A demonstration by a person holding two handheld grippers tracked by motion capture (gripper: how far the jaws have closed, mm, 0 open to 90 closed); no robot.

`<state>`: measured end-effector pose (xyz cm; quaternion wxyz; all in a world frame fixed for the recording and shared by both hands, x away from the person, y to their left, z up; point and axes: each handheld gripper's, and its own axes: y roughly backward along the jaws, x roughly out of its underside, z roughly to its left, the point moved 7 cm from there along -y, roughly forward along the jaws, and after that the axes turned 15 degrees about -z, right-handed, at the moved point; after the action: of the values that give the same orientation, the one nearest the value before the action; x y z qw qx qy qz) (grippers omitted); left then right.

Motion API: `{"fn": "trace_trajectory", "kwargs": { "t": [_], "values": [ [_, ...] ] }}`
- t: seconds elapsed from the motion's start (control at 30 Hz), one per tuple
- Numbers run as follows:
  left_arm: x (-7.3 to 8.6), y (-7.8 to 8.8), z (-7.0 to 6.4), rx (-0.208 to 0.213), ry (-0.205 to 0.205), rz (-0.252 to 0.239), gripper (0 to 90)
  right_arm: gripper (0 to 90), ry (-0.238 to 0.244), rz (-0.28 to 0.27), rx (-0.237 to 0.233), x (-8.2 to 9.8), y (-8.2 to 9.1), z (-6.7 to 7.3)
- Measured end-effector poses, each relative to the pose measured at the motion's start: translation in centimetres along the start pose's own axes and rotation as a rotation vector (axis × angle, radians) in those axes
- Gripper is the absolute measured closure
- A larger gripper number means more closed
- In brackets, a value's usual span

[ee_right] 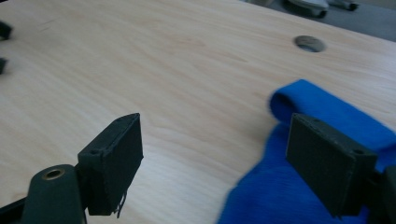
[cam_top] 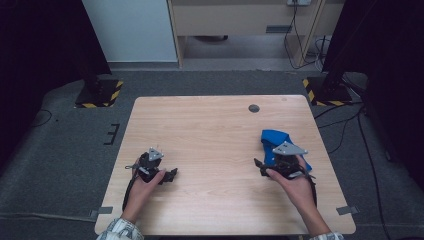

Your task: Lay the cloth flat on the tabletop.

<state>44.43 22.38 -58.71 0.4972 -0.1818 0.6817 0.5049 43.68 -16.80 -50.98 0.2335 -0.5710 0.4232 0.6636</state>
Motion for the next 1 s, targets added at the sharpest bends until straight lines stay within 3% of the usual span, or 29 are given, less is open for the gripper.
{"fn": "trace_trajectory", "kwargs": {
  "t": [0.23, 0.4, 0.53, 0.77, 0.93, 1.0],
  "values": [
    [0.0, 0.0, 0.0, 0.003, -0.003, 0.001, 0.9, 21.4, -0.038, 0.011, 0.116, 0.2, 0.3, -5.6],
    [0.0, 0.1, 0.0, 0.003, -0.004, 0.001, 0.9, 20.6, -0.069, 0.036, 0.158, 1.3, -0.1, -8.2],
    [0.1, 0.1, -0.1, 0.003, -0.004, 0.001, 0.9, 16.7, -0.062, 0.069, 0.174, 2.4, -0.8, -9.3],
    [0.1, 0.1, -0.1, 0.002, -0.002, -0.001, 0.9, 16.6, -0.105, 0.155, 0.154, 4.7, -2.1, -9.7],
    [0.1, 0.2, -0.2, 0.007, -0.005, -0.001, 0.9, 27.3, -0.135, 0.183, 0.139, 5.9, -2.2, -9.6],
    [0.2, 0.3, -0.3, 0.009, -0.006, -0.001, 0.9, 31.5, -0.126, 0.189, 0.135, 6.2, -2.2, -9.7]
  ]
}}
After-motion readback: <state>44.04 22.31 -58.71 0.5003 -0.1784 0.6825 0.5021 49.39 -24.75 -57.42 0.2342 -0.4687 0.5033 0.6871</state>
